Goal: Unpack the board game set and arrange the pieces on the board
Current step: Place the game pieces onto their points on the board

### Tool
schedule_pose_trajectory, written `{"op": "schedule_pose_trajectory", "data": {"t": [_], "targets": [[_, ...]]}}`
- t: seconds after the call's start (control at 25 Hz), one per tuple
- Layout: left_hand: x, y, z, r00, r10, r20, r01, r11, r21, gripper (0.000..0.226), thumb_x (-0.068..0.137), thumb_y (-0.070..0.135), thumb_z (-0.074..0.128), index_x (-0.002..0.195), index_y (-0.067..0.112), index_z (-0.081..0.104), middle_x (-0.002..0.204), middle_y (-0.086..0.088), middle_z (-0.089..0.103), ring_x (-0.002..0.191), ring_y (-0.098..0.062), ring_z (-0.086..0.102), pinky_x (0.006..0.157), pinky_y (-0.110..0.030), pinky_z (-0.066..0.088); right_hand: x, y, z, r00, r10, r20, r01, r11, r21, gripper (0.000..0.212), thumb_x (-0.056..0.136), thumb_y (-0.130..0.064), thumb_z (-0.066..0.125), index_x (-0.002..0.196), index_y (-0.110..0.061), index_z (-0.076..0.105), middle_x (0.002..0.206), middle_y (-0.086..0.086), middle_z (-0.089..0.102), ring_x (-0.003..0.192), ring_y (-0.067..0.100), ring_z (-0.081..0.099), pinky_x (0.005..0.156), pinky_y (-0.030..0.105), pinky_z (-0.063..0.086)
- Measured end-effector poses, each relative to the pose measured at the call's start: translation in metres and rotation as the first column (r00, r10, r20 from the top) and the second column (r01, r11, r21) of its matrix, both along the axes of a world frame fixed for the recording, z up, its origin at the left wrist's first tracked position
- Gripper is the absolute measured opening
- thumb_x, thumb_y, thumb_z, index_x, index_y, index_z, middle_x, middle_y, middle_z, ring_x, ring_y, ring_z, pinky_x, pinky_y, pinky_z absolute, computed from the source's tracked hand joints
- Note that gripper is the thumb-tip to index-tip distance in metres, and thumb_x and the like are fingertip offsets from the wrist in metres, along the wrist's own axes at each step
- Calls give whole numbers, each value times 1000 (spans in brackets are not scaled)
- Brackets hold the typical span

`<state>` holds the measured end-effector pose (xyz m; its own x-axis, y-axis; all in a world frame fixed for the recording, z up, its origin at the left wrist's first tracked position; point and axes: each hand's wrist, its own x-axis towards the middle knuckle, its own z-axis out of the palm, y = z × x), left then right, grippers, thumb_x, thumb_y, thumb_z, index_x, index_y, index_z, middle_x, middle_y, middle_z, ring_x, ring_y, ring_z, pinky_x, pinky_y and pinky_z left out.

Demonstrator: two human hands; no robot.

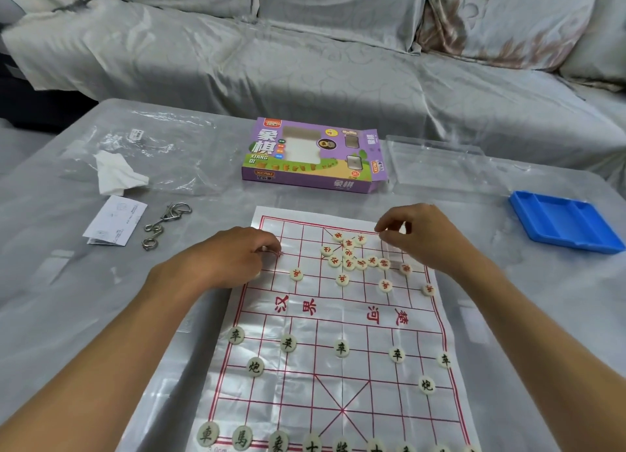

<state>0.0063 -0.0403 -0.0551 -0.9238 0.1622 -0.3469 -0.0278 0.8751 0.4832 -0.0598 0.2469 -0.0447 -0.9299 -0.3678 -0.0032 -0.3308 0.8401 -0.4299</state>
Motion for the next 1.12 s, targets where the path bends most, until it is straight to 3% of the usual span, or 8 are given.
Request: {"op": "schedule_pose_trajectory", "data": {"t": [0.32, 0.48, 0.6, 0.76, 0.92, 1.12], "targets": [[-2, -3, -6, 1000, 16, -8, -16, 1000, -20, 46, 94, 5, 40, 122, 36, 59, 126, 5, 57, 112, -17, 53, 89, -29, 41, 14, 19, -14, 997, -29, 68, 21, 994, 110, 9, 89, -23, 66, 97, -25, 72, 84, -13, 63, 72, 3, 55, 64, 13, 36], [-3, -4, -9, 1000, 21, -13, -21, 999, -31, 46, 93, 6, 41, 121, 38, 59, 127, 7, 56, 113, -16, 52, 92, -30, 42, 15, 19, -15, 998, -50, 26, 47, 993, 111, 14, 91, -26, 65, 101, -28, 74, 89, -9, 69, 68, 5, 58, 64, 13, 40], [-3, -4, -10, 999, 27, -21, -27, 999, -22, 45, 94, 7, 40, 119, 38, 60, 125, 6, 58, 110, -17, 53, 86, -29, 41, 17, 0, -14, 1000, 11, -4, -10, 998, 68, 18, 92, -26, 63, 105, -30, 75, 101, -9, 72, 70, 3, 59, 72, 17, 48], [-2, -4, -11, 999, 7, -35, -8, 999, -31, 43, 95, 8, 39, 119, 36, 60, 128, 6, 58, 111, -17, 54, 86, -28, 40, 18, -25, -18, 996, 85, 17, -87, 992, 93, 24, 94, -27, 61, 115, -30, 71, 117, -8, 69, 90, 8, 63, 84, 24, 50], [-2, -4, -11, 999, -6, -45, 4, 999, -48, 41, 96, 9, 39, 121, 35, 59, 131, 6, 57, 113, -18, 53, 87, -27, 40, 14, -36, -19, 998, -8, -57, 15, 991, 130, 22, 93, -29, 59, 111, -25, 72, 106, -4, 72, 84, 11, 61, 75, 24, 48], [-2, -1, -9, 998, -11, -58, 8, 998, -61, 40, 97, 11, 38, 122, 34, 58, 132, 8, 56, 113, -16, 51, 87, -27, 39, 10, -47, -20, 993, -114, 6, 111, 978, 175, 21, 87, -40, 66, 81, -20, 68, 83, -4, 68, 73, 11, 58, 57, 21, 36]]}}
